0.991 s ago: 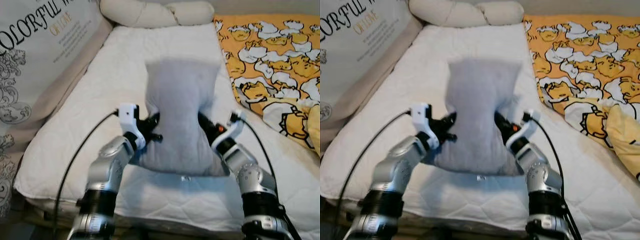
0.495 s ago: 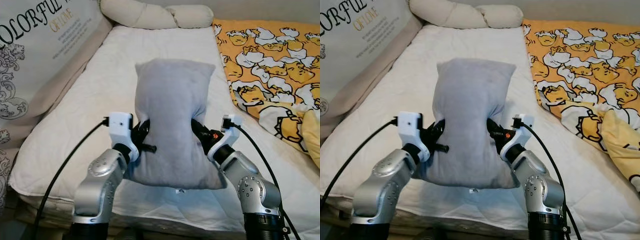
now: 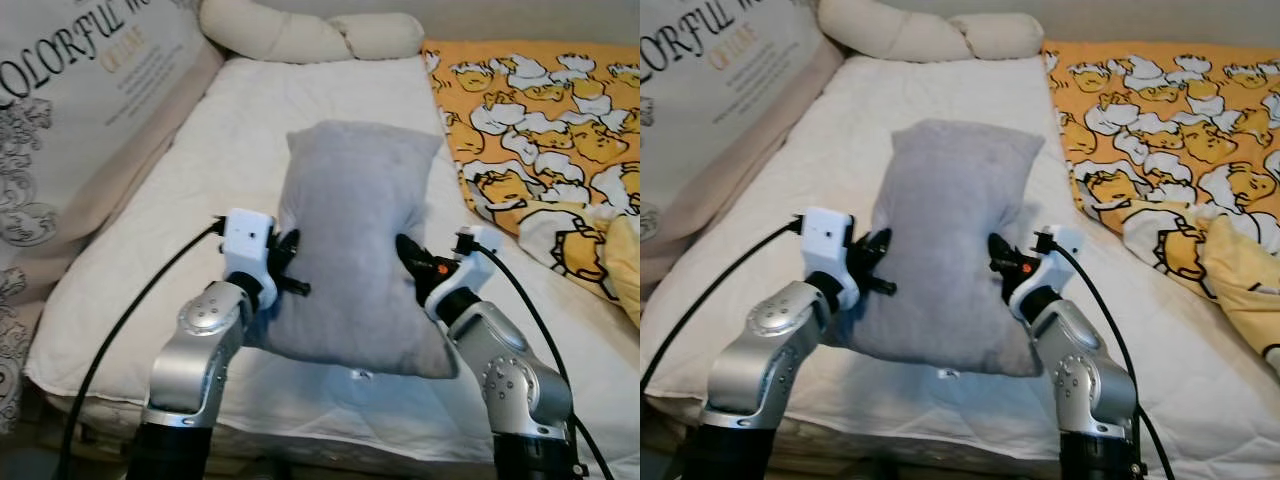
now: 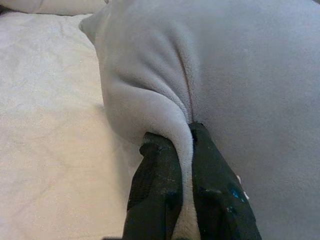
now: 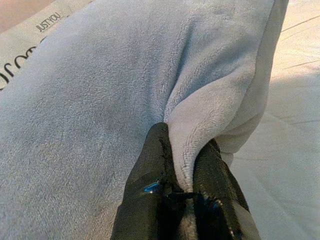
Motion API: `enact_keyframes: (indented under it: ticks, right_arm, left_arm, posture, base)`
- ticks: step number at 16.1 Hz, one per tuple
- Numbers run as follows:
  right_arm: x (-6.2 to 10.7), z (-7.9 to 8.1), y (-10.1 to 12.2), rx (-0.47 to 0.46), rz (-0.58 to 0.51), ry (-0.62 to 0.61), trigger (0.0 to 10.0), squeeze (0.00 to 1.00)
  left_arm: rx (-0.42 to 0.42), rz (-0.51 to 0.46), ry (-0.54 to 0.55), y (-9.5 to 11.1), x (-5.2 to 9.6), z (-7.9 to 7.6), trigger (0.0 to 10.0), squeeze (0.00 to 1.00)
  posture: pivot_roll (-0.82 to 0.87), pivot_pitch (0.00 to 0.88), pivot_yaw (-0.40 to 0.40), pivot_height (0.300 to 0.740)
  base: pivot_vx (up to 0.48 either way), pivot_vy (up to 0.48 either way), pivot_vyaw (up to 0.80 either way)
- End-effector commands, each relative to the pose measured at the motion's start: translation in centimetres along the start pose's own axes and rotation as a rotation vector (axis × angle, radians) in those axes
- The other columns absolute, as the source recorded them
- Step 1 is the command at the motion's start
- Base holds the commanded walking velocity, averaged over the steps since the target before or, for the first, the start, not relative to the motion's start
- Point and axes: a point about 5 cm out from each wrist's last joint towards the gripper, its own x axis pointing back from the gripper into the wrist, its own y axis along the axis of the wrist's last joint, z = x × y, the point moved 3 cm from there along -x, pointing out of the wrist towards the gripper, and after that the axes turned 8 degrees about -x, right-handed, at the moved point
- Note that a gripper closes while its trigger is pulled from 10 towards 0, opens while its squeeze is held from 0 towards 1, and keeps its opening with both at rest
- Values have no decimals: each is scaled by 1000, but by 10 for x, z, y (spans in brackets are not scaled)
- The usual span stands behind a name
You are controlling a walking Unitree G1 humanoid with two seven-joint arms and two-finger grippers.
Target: Clean up the room
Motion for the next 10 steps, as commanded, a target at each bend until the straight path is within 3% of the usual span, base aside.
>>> enact_keyframes:
  ticks: [1, 4, 7, 10]
  right_arm:
    - [-2, 14, 3, 7, -21, 44, 10000, 0]
    - [-4, 15, 4, 14, -34, 22, 10000, 0]
    - [-6, 19, 4, 32, -27, 40, 10000, 0]
    - [-4, 15, -2, 15, -10, 20, 10000, 0]
  left_arm:
    - [-37, -15, 12, 6, -3, 5, 10000, 0]
    - [-24, 2, 23, 6, -6, 10, 10000, 0]
    - [-26, 8, 2, 4, -7, 4, 10000, 0]
    - [-45, 9, 29, 6, -4, 13, 10000, 0]
  posture:
    - [-99, 0, 76, 740]
    - [-140, 0, 109, 740]
    - [-123, 0, 87, 740]
    - [-106, 0, 79, 740]
  base:
    - [0, 330, 0]
    - [0, 334, 0]
    - [0, 334, 0]
    - [0, 334, 0]
